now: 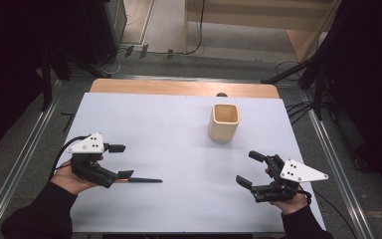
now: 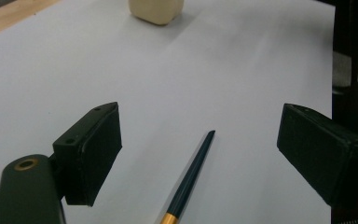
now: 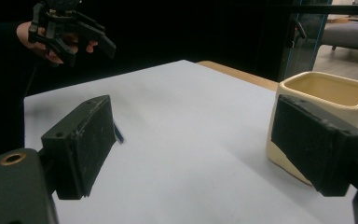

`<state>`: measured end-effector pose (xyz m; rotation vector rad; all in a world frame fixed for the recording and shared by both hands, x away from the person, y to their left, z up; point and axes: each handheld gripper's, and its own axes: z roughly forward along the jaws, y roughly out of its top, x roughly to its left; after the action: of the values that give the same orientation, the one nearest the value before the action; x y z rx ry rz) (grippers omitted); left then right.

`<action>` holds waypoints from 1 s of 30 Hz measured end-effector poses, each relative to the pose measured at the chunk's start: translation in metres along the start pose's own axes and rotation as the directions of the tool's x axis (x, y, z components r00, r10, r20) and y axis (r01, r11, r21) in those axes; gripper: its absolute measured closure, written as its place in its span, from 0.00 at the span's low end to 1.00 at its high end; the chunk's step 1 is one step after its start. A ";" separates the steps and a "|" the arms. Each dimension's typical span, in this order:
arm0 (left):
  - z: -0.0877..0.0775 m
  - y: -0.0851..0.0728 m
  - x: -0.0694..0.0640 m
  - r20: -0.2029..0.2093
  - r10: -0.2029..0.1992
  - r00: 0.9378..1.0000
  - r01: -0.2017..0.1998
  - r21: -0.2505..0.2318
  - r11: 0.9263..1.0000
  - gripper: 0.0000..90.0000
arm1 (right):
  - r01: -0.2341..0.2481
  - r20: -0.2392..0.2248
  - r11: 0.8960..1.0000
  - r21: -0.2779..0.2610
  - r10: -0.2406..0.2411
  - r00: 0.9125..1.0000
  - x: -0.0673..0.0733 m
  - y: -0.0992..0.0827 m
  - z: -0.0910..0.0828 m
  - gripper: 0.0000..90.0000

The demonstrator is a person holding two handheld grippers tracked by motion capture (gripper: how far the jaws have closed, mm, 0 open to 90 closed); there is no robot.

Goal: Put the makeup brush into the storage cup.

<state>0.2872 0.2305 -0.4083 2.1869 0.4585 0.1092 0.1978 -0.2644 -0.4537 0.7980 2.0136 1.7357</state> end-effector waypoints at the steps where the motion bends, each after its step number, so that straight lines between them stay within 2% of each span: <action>1: 0.000 0.001 0.000 0.000 0.005 1.000 -0.005 0.013 1.000 0.16 | -0.002 -0.001 1.000 0.001 0.002 1.000 0.000 0.000 0.000 0.16; 4: 0.003 0.002 0.000 -0.006 0.024 1.000 -0.023 0.060 0.998 0.17 | -0.003 0.000 1.000 0.006 0.003 1.000 0.000 0.000 0.000 0.16; 7: 0.006 0.003 -0.001 -0.007 0.051 0.999 -0.050 0.117 0.992 0.17 | -0.002 0.003 1.000 0.011 0.002 1.000 0.000 0.000 0.000 0.16; 11: 0.009 0.004 -0.003 -0.007 0.087 0.996 -0.084 0.187 0.979 0.17 | -0.006 0.004 1.000 0.016 0.005 1.000 0.000 -0.001 0.001 0.16; 12: 0.009 0.005 -0.003 -0.001 0.083 0.997 -0.081 0.196 0.977 0.17 | -0.005 0.005 1.000 0.016 0.005 1.000 0.000 -0.001 0.001 0.16; 13: 0.010 0.006 -0.003 0.004 0.093 0.996 -0.092 0.223 0.971 0.18 | -0.005 0.005 1.000 0.017 0.005 1.000 0.000 -0.001 0.001 0.16; 15: 0.010 0.007 -0.002 0.007 0.106 0.994 -0.104 0.253 0.962 0.18 | -0.006 0.005 1.000 0.020 0.006 1.000 0.000 -0.001 0.001 0.16; 16: 0.010 0.007 -0.002 0.007 0.106 0.994 -0.104 0.253 0.962 0.18 | -0.006 0.005 1.000 0.020 0.006 1.000 0.000 -0.001 0.001 0.16; 18: 0.010 0.007 0.000 0.021 0.111 0.994 -0.112 0.288 0.951 0.18 | -0.003 0.006 1.000 0.025 0.003 1.000 0.000 -0.001 0.002 0.16; 19: 0.012 0.008 0.000 0.031 0.119 0.992 -0.123 0.313 0.942 0.18 | -0.003 0.007 1.000 0.026 0.003 1.000 0.000 -0.001 0.002 0.16; 20: 0.013 0.008 0.000 0.036 0.120 0.992 -0.125 0.325 0.937 0.18 | -0.005 0.006 1.000 0.026 0.005 1.000 0.000 -0.001 0.002 0.16; 21: 0.013 0.008 0.001 0.040 0.121 0.992 -0.127 0.335 0.934 0.18 | -0.004 0.007 1.000 0.029 0.004 1.000 0.000 -0.001 0.002 0.16; 22: 0.013 0.008 0.001 0.040 0.121 0.992 -0.127 0.335 0.934 0.18 | -0.004 0.007 1.000 0.029 0.004 1.000 0.000 -0.001 0.002 0.16; 23: 0.014 0.008 0.002 0.052 0.125 0.991 -0.135 0.352 0.926 0.18 | -0.005 0.007 1.000 0.030 0.005 1.000 0.000 -0.001 0.002 0.16; 27: 0.016 0.007 0.005 0.093 0.129 0.987 -0.155 0.380 0.912 0.20 | -0.009 0.006 0.999 0.039 0.008 1.000 0.000 -0.001 0.002 0.16; 28: 0.016 0.007 0.006 0.097 0.138 0.986 -0.165 0.391 0.905 0.20 | -0.010 0.006 0.999 0.040 0.009 1.000 0.001 -0.001 0.003 0.16; 29: 0.018 0.007 0.006 0.108 0.145 0.984 -0.177 0.416 0.892 0.19 | -0.009 0.007 0.999 0.042 0.008 1.000 0.000 -0.002 0.003 0.16; 30: 0.018 0.007 0.006 0.110 0.153 0.982 -0.185 0.430 0.884 0.19 | -0.010 0.006 0.999 0.043 0.010 1.000 0.000 -0.002 0.003 0.16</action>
<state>0.2993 0.2149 -0.4141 2.6662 0.2649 0.0200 0.1989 -0.2621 -0.4557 0.8272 2.0524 1.6986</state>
